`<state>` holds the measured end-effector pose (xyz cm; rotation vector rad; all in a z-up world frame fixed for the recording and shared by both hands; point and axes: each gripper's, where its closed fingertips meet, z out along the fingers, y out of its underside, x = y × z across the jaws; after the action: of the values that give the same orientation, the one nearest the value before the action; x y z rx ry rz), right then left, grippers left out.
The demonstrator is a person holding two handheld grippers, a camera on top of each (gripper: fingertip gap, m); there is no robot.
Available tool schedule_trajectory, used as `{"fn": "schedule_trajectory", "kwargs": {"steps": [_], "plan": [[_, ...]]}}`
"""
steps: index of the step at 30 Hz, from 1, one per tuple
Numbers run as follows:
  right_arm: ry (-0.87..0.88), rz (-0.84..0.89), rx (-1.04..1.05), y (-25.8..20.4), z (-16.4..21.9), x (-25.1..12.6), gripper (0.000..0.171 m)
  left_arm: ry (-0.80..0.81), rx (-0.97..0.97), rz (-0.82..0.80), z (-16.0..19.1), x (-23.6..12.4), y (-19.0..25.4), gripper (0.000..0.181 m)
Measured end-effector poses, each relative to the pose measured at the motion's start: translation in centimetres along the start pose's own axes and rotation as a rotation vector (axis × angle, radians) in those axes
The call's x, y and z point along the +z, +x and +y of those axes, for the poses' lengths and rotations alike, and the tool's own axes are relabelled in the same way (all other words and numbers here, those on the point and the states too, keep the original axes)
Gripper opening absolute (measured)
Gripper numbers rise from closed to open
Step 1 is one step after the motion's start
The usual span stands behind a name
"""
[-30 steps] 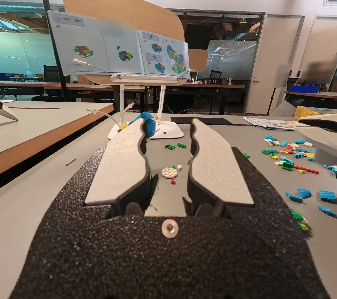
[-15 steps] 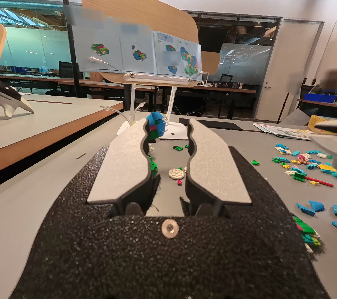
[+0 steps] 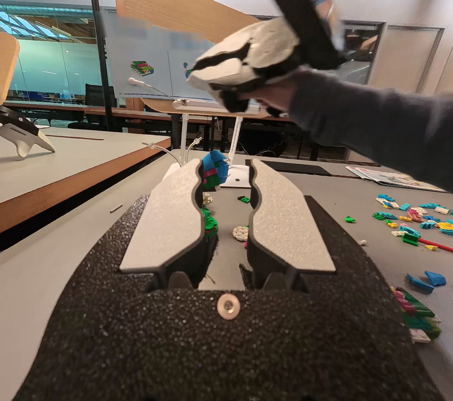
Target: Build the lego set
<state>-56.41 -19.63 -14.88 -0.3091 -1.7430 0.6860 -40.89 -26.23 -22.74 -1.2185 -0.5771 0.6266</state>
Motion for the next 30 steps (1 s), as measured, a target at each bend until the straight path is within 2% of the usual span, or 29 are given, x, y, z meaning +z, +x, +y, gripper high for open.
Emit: {"fn": "schedule_trajectory", "kwargs": {"steps": [4, 9, 17, 25, 30], "plan": [[-0.106, -0.008, -0.016, 0.5, 1.3, 6.3, 0.022, -0.019, -0.001, 0.024, 0.3, 0.3, 0.2, 0.035], [-0.181, -0.052, -0.072, -0.3, 1.9, 9.2, 0.023, -0.025, -0.025, 0.038, 0.4, 0.4, 0.2, 0.032], [-0.195, -0.133, -0.125, -2.3, 2.1, 10.2, 0.020, -0.026, -0.073, 0.055, 0.4, 0.5, -0.1, 0.029], [-0.206, -0.154, -0.295, -3.3, 2.9, 10.1, 0.016, -0.027, -0.067, 0.067, 0.4, 0.5, 0.2, 0.026], [-0.140, -0.113, -0.361, -3.1, 1.6, 9.3, 0.016, -0.028, -0.071, 0.070, 0.4, 0.5, 0.2, 0.024]]}}
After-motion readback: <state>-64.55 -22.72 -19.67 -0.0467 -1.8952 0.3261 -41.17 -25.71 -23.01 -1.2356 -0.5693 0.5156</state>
